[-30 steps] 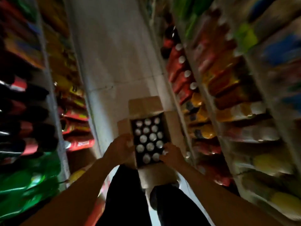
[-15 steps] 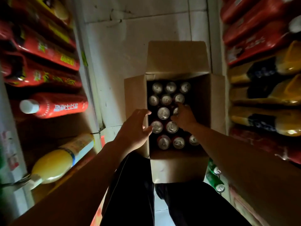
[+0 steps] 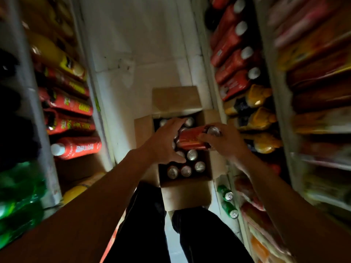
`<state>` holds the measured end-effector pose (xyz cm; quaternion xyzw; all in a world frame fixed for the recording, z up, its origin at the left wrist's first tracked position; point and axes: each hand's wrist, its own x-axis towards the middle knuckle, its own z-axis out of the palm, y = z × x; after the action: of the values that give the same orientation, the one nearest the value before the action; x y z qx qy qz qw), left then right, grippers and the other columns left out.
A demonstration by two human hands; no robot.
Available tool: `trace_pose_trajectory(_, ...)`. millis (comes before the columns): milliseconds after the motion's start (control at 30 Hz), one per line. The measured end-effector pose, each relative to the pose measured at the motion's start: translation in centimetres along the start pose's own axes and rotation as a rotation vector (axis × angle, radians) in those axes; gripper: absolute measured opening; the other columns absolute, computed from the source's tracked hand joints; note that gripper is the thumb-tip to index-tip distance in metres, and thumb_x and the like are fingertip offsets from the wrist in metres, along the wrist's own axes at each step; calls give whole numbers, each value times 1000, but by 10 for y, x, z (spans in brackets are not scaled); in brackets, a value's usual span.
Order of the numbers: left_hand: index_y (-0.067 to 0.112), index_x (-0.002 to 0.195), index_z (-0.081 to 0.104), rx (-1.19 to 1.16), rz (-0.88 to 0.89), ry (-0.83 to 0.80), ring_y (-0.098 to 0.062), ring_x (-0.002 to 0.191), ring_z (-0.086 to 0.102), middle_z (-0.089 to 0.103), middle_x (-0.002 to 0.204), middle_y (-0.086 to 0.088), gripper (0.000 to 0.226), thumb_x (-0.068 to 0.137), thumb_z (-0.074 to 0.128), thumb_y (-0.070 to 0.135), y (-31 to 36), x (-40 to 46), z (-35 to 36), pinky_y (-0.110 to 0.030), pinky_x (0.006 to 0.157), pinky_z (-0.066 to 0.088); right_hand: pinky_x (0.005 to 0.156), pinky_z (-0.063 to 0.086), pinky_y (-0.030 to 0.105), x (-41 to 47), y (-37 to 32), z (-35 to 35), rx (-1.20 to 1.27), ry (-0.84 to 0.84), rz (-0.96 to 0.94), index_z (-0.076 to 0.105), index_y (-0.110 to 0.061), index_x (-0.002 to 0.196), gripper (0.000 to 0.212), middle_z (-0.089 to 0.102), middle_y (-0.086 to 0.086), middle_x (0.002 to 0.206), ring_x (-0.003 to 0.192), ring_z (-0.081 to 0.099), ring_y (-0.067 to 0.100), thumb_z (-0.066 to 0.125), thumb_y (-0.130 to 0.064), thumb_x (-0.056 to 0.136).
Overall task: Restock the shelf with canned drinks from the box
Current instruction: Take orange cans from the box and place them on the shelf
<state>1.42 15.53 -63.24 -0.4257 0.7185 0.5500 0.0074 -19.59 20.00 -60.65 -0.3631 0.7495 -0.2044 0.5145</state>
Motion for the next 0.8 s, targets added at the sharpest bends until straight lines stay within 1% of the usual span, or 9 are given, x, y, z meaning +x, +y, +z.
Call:
trace_pose_trajectory(67, 24, 139, 41, 18, 77, 4, -11, 120, 51, 50, 133, 3, 104, 50, 93, 33, 63, -7, -24, -25, 100, 43, 65, 61, 42, -49, -54, -47, 154, -7, -1, 72, -18, 83, 8, 72, 9, 81, 81, 73, 30, 78, -23, 80)
trace_pose_trajectory(133, 28, 121, 55, 47, 124, 36, -3, 97, 61, 63, 109, 12, 78, 52, 90, 28, 123, -18, -47, -15, 82, 46, 66, 61, 50, -94, -105, -83, 208, 19, -57, 72, -22, 71, 14, 70, 15, 79, 75, 74, 31, 75, -26, 84)
trace_pose_trajectory(233, 31, 98, 61, 77, 243, 115, 2, 77, 65, 69, 83, 13, 51, 54, 86, 20, 231, -48, -73, -7, 67, 43, 64, 62, 48, -177, -170, -146, 258, 182, -144, 73, -35, 69, 17, 72, 2, 72, 66, 73, 22, 72, -36, 86)
trace_pose_trajectory(300, 36, 97, 60, -2, 298, 138, 5, 76, 65, 71, 83, 13, 53, 54, 88, 21, 293, -66, -83, -10, 68, 45, 66, 61, 46, -227, -201, -179, 298, 244, -240, 72, -35, 87, 14, 73, 2, 75, 67, 70, 18, 75, -46, 78)
trace_pose_trajectory(400, 28, 104, 64, -128, 402, 120, -7, 82, 70, 74, 90, 4, 51, 60, 87, 19, 388, -85, -92, -27, 74, 55, 66, 58, 29, -305, -236, -225, 395, 348, -352, 65, -23, 114, 55, 74, 8, 94, 80, 70, 14, 84, -34, 64)
trace_pose_trajectory(500, 31, 110, 66, -248, 523, 133, -18, 96, 71, 74, 100, 0, 46, 66, 80, 35, 477, -100, -85, -45, 86, 57, 76, 55, 19, -354, -251, -249, 332, 614, -442, 59, -27, 121, 72, 73, -7, 103, 92, 69, 2, 92, -39, 58)
trace_pose_trajectory(633, 32, 99, 62, -169, 680, 120, 8, 83, 65, 69, 85, 8, 33, 70, 77, 27, 560, -120, -54, -22, 78, 56, 72, 53, 17, -385, -246, -274, 452, 939, -465, 58, -24, 116, 61, 73, -6, 98, 87, 69, -1, 91, -26, 64)
trace_pose_trajectory(733, 29, 114, 58, -95, 789, 79, -2, 96, 66, 69, 103, 7, 50, 68, 78, 30, 588, -120, -38, -29, 83, 54, 75, 54, 20, -394, -231, -299, 417, 1076, -452, 58, -24, 115, 59, 72, -8, 99, 89, 68, -1, 90, -22, 66)
trace_pose_trajectory(800, 30, 121, 52, 184, 857, 37, 2, 104, 58, 58, 116, 16, 65, 65, 84, 36, 600, -110, -27, -24, 90, 49, 70, 53, 16, -403, -213, -322, 456, 1134, -430, 57, -29, 111, 56, 72, -11, 93, 84, 68, -7, 89, -14, 66)
